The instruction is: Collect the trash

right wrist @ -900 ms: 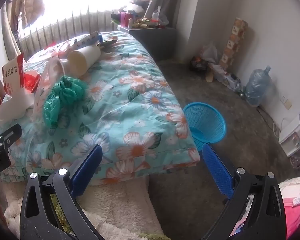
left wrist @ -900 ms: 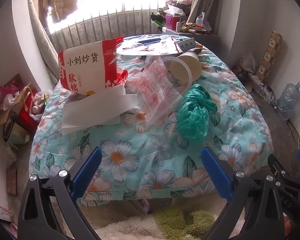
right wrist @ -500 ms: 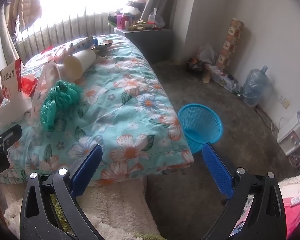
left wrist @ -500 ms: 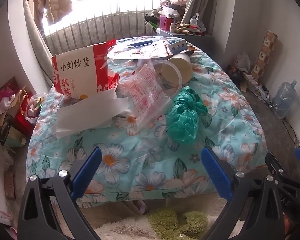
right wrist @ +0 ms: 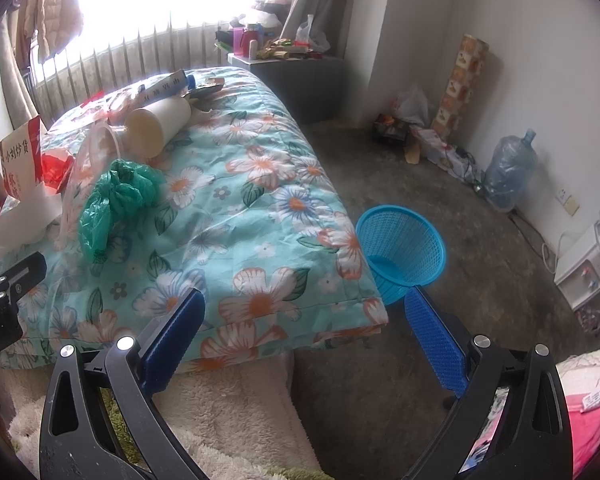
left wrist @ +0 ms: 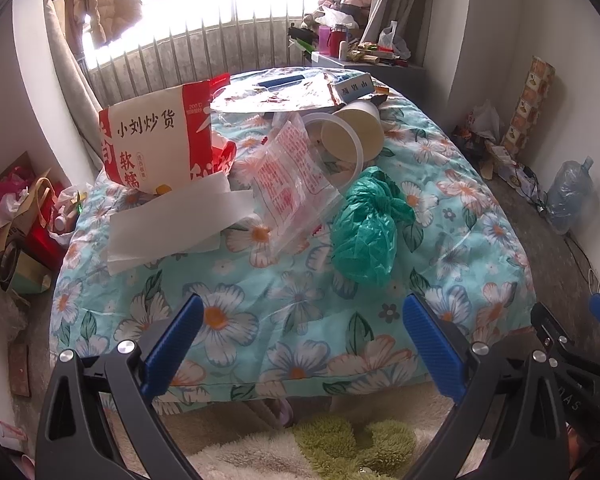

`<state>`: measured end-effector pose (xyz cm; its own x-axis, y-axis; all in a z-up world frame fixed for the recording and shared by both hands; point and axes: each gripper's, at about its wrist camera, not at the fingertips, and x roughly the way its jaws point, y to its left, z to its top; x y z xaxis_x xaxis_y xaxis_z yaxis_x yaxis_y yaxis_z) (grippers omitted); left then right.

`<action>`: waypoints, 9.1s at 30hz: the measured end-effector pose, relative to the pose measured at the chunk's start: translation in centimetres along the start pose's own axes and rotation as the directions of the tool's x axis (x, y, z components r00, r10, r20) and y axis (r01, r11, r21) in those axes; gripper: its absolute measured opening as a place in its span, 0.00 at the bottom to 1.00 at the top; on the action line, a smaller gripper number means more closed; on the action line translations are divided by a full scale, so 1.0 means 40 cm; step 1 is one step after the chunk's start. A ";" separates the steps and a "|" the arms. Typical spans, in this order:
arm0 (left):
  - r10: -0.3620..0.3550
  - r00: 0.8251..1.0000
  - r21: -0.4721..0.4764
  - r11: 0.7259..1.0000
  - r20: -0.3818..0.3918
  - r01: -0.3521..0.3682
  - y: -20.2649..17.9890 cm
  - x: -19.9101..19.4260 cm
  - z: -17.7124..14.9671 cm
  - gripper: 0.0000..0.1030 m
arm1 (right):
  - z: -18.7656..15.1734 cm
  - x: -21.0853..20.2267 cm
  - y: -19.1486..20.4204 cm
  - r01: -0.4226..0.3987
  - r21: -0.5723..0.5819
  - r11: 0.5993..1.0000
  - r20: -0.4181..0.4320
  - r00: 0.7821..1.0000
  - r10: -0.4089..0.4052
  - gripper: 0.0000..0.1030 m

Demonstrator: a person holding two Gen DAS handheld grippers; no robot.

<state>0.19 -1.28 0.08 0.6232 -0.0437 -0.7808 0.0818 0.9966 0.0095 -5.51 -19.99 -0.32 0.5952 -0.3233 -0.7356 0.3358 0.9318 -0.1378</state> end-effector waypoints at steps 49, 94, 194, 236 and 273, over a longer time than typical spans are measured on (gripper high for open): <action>0.007 1.000 -0.125 0.992 -0.027 -0.010 0.119 0.034 -0.012 0.95 | 0.033 0.013 0.031 -0.097 0.053 0.994 0.043 0.995 0.094 0.93; -0.195 0.959 -0.361 0.896 0.204 0.259 0.503 0.058 0.000 0.05 | 0.115 0.225 0.094 -0.659 0.452 0.601 -0.127 0.620 0.774 0.26; -0.363 0.879 -0.116 0.903 0.309 0.414 0.341 -0.016 0.132 0.94 | 0.210 0.116 -0.003 -0.359 -0.043 0.932 0.166 0.918 0.361 0.92; -0.604 0.768 -0.233 0.732 0.212 0.640 0.282 0.230 0.255 0.41 | 0.164 0.302 0.191 -0.824 0.158 0.544 -0.244 0.501 0.830 0.03; -0.252 0.924 0.433 0.895 0.287 0.109 -0.037 0.176 0.217 0.42 | 0.111 0.322 -0.135 -0.711 0.381 0.591 -0.109 0.600 0.792 0.02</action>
<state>11.23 -3.68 0.00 0.7787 -0.3113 -0.5447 0.4778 0.8569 0.1934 3.61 -29.92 -6.11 0.5438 0.5621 -0.6232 0.0532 0.7180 0.6940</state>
